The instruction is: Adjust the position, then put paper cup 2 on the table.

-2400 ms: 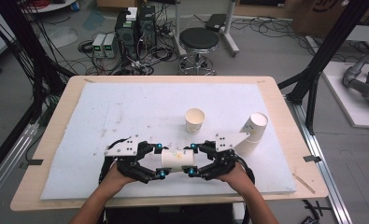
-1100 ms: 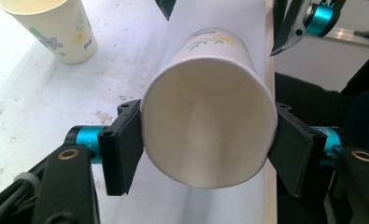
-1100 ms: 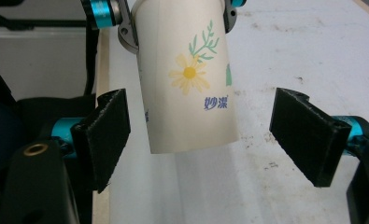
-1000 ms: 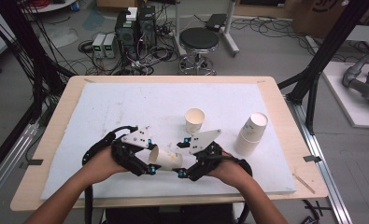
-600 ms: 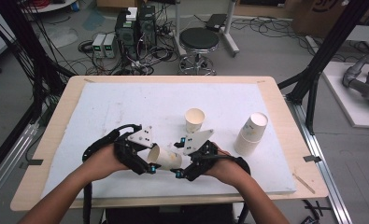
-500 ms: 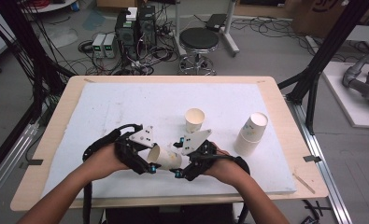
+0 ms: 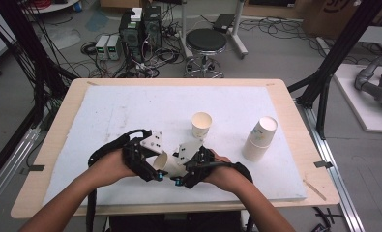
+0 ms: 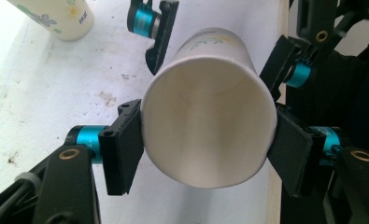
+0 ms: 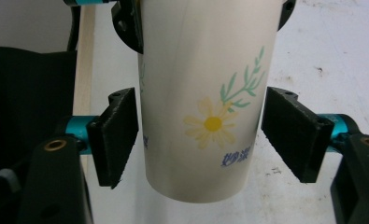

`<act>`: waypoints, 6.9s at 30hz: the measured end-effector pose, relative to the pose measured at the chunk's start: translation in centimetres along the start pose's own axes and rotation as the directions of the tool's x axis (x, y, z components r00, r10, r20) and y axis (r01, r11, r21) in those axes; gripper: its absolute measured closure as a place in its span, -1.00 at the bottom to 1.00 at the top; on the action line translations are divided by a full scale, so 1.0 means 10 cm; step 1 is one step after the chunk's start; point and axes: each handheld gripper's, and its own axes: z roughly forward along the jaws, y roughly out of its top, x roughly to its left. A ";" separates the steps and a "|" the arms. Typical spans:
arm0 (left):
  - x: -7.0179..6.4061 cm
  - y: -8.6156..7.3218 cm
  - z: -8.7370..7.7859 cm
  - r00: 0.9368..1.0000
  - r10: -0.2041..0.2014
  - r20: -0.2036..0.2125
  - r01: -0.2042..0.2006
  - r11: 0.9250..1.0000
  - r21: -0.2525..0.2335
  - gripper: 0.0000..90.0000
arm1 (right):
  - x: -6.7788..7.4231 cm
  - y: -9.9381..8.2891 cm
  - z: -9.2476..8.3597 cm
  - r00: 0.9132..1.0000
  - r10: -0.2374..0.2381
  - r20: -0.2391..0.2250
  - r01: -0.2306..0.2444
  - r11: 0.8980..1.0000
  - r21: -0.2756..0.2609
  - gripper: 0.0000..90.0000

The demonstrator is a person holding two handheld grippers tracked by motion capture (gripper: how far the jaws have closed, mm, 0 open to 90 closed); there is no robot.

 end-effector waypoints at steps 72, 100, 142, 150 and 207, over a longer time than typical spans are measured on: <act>-0.02 -1.26 0.16 0.928 -0.369 -0.054 0.243 0.708 -0.663 -0.59 | 0.06 -1.11 -0.51 0.911 0.391 0.131 -0.291 0.834 -0.468 -0.21; 0.04 -1.40 0.11 0.906 -0.411 -0.098 0.241 0.692 -0.680 -0.59 | 0.05 -1.22 -0.63 0.870 0.458 0.184 -0.284 0.769 -0.573 -0.21; 0.07 -1.70 -0.17 0.855 -0.490 -0.172 0.242 0.668 -0.703 -0.59 | -0.31 -0.44 0.43 0.869 0.476 0.133 -0.337 0.768 -0.545 -0.22; 0.07 -1.72 -0.18 0.849 -0.499 -0.175 0.245 0.664 -0.707 -0.59 | -0.42 -0.40 0.63 0.832 0.532 0.161 -0.401 0.775 -0.489 -0.22; 0.10 -1.70 -0.08 0.836 -0.535 -0.126 0.292 0.627 -0.723 -0.62 | -0.21 -0.85 0.03 0.847 0.487 0.215 -0.409 0.854 -0.323 -0.46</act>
